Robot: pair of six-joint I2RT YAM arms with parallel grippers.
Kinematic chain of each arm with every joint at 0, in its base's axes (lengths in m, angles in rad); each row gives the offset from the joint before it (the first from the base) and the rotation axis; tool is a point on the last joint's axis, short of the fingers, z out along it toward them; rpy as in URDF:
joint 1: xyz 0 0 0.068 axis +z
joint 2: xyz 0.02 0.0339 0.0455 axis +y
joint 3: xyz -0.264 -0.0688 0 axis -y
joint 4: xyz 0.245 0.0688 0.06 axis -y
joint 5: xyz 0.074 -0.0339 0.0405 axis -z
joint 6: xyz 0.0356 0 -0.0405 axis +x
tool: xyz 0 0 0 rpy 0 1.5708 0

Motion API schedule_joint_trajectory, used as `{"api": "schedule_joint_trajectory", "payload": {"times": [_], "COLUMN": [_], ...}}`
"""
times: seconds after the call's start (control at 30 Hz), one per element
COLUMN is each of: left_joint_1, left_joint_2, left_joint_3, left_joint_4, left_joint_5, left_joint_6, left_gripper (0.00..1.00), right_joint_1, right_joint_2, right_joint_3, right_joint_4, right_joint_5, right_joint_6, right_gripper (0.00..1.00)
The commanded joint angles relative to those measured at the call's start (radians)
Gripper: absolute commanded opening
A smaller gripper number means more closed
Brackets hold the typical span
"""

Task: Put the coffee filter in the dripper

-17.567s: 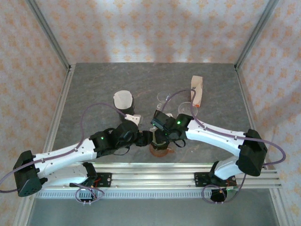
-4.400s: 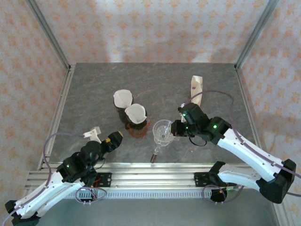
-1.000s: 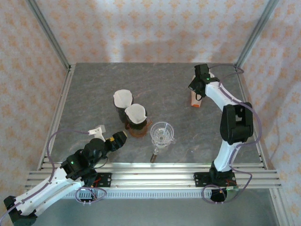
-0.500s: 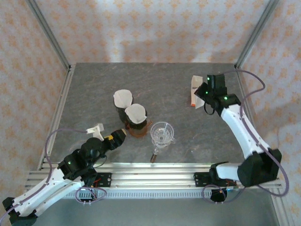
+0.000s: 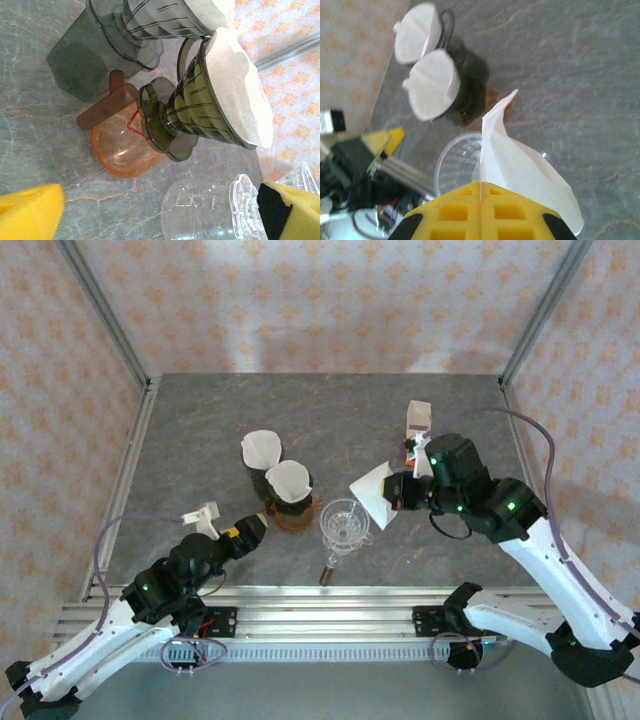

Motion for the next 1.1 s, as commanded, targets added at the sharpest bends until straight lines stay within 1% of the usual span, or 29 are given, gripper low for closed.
{"api": "schedule_joint_trajectory", "payload": {"times": [0.0,0.23,0.6,0.83,1.0,1.07], "left_joint_1": [0.004,0.003,0.004,0.003,0.003,0.003], "left_joint_2": [0.01,0.024,0.003,0.004,0.017,0.022], "left_joint_3": [0.021,0.018,0.0,-0.007,-0.01,-0.009], "left_joint_4": [0.003,0.019,0.024,0.039,0.051,0.057], "left_joint_5": [0.0,0.021,0.034,0.046,0.057,0.063], "left_joint_6": [0.019,0.014,0.013,0.014,0.013,0.013], "left_gripper": [1.0,1.0,1.0,1.0,1.0,1.0], "right_joint_1": [0.065,0.19,0.319,0.323,0.323,0.322], "right_joint_2": [0.013,0.156,0.463,0.58,0.616,0.618], "right_joint_3": [0.067,0.217,0.44,0.49,0.446,0.414], "right_joint_4": [-0.135,-0.265,-0.439,-0.386,-0.328,-0.305], "right_joint_5": [0.047,0.138,0.251,0.207,0.185,0.196], "right_joint_6": [-0.005,-0.013,-0.088,-0.129,-0.132,-0.129], "right_gripper": [0.0,0.0,0.0,0.0,0.0,0.0]}}
